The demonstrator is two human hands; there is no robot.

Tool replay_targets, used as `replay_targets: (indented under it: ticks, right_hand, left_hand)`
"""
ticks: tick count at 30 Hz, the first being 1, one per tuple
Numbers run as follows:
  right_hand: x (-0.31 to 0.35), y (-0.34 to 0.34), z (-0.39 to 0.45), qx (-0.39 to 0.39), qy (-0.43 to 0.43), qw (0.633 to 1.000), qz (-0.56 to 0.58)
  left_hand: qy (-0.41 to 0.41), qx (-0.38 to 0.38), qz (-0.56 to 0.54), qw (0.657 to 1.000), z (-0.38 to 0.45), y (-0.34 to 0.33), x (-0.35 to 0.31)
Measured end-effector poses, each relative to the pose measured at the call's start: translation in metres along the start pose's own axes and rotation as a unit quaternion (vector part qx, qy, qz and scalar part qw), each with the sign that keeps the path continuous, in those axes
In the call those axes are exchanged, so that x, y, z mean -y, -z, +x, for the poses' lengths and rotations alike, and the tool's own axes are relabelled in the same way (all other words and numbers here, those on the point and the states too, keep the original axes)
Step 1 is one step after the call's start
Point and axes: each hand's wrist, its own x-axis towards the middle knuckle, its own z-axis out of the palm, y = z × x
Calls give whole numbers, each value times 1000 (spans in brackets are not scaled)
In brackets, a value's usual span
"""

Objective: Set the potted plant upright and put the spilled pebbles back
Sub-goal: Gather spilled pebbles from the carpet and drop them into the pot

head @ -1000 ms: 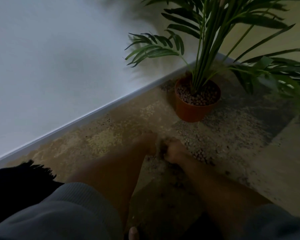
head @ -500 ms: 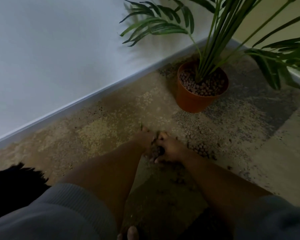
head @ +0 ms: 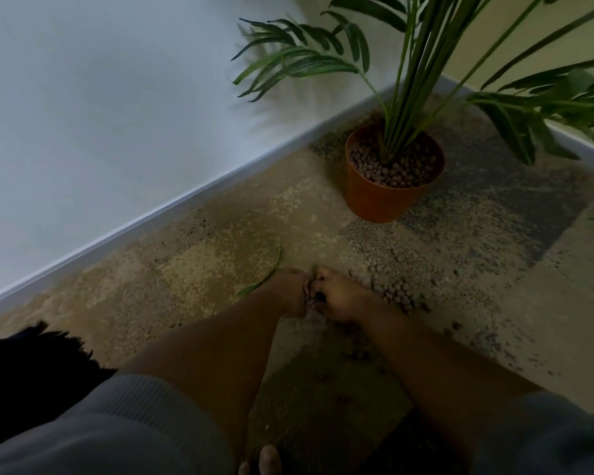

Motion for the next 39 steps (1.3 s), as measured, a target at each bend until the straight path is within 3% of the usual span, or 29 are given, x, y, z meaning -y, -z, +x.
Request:
replay_targets:
  ticks: [10, 19, 24, 26, 29, 35, 37, 39]
  right_hand:
    - [2, -6, -6, -23, -59, 997, 54]
    - [11, -12, -10, -21, -77, 996, 36]
    - [9, -11, -11, -60, -108, 987, 107]
    - [7, -11, -11, -86, -150, 962, 213]
    - [5, -11, -12, -99, -225, 895, 372]
    - [1, -4, -11, -99, -293, 727, 613]
    - [-2, -1, -13, -96, -295, 699, 645]
    - [-5, -1, -16, -95, -301, 679, 662]
  left_hand:
    - [38, -21, -135, 990, -4, -1, -1]
    - [56, 15, -84, 995, -8, 3, -9]
    - [100, 0, -167, 981, -8, 1, -8]
    - [114, -6, -186, 976, -8, 0, -7]
    - [121, -5, -203, 972, -9, 2, -12]
    - [152, 15, -358, 921, -7, 7, -17]
    - [187, 14, -448, 874, -6, 10, -21]
    - [240, 34, -559, 793, -8, 14, -28]
